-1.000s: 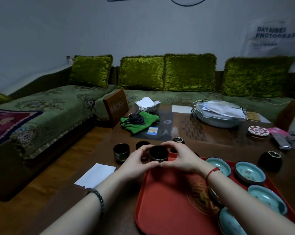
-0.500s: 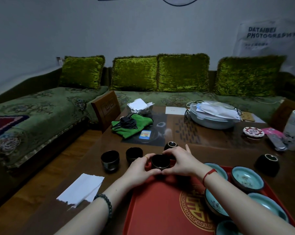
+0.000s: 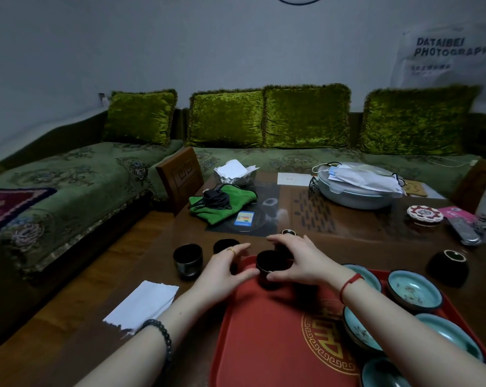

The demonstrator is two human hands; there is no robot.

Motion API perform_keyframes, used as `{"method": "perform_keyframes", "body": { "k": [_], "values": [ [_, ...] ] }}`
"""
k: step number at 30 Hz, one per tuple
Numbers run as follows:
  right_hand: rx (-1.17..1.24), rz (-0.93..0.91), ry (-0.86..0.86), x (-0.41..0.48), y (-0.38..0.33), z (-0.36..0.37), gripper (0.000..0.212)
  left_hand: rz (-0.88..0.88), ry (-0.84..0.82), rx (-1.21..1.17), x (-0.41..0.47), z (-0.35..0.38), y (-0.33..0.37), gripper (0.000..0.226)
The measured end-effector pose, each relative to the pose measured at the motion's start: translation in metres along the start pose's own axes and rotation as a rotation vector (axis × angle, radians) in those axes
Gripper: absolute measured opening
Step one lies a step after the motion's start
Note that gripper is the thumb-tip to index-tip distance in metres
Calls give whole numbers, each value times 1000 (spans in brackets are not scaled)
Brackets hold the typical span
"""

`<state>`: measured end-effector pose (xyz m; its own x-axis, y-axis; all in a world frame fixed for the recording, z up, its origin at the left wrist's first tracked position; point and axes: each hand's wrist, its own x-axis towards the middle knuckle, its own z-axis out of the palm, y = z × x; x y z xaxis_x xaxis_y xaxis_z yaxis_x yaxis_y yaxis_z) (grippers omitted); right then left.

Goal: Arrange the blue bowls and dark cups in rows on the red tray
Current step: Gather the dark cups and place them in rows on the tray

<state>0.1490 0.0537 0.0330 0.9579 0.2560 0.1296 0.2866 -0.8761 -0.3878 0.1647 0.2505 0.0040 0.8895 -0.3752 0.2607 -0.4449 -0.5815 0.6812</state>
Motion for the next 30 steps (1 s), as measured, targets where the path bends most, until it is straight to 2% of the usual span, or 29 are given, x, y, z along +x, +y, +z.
{"method": "perform_keyframes", "body": {
  "k": [7, 12, 16, 22, 30],
  "values": [
    [129, -169, 34, 12, -33, 5, 80, 29, 184, 45, -13, -47, -13, 51],
    [155, -203, 4, 31, -56, 21, 81, -47, 243, 99, -19, -67, -35, 54],
    [163, -222, -16, 46, -71, 35, 82, -154, 219, 102, -22, -75, -55, 65],
    [46, -182, -39, 68, -85, 58, 81, -293, 147, 67, -24, -72, -81, 81],
    [-41, -137, -60, 86, -92, 80, 78, -302, 100, -20, -24, -64, -96, 69]
  ]
}}
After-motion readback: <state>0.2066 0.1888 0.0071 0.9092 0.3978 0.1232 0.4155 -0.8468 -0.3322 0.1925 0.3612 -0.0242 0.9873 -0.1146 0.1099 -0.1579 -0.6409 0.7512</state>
